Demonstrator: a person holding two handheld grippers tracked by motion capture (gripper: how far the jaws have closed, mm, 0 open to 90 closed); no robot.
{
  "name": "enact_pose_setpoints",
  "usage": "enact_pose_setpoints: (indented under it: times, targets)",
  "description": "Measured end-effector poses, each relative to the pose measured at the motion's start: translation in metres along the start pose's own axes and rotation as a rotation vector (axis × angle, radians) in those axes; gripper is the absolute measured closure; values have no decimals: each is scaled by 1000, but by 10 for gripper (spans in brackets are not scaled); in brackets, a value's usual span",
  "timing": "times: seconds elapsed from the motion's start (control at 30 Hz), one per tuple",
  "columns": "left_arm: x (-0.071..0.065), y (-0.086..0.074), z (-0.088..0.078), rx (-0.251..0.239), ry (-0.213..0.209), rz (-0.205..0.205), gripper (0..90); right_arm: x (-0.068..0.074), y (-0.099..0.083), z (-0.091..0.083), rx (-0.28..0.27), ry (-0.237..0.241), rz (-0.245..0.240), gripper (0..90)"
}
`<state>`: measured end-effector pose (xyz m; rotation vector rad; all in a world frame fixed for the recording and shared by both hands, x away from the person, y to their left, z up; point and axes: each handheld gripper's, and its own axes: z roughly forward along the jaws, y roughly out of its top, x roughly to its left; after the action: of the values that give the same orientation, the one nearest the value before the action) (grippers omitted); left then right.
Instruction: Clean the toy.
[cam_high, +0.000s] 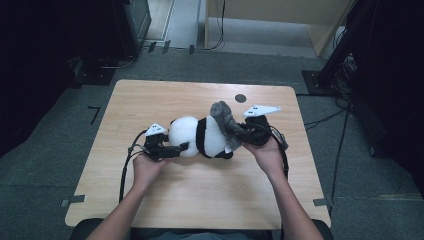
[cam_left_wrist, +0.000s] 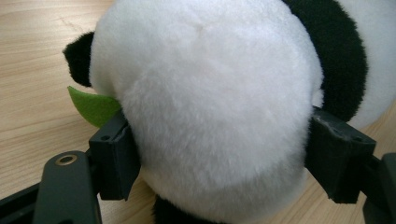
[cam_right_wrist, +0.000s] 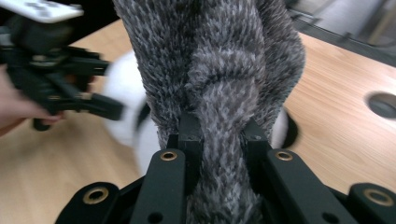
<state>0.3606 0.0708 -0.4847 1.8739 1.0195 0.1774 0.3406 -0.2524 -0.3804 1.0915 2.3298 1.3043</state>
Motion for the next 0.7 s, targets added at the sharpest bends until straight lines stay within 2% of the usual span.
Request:
enact_pose_setpoints:
  times: [0.23, 0.5, 0.7]
  targets:
    - [-2, 1, -1, 2, 4, 0, 214, 39, 9, 19, 20, 78, -92, 763]
    - [-3, 2, -1, 6, 9, 5, 219, 63, 8, 52, 58, 143, -122, 762]
    - [-3, 2, -2, 11, 6, 6, 220, 76, -3, 78, 129, 186, -139, 763]
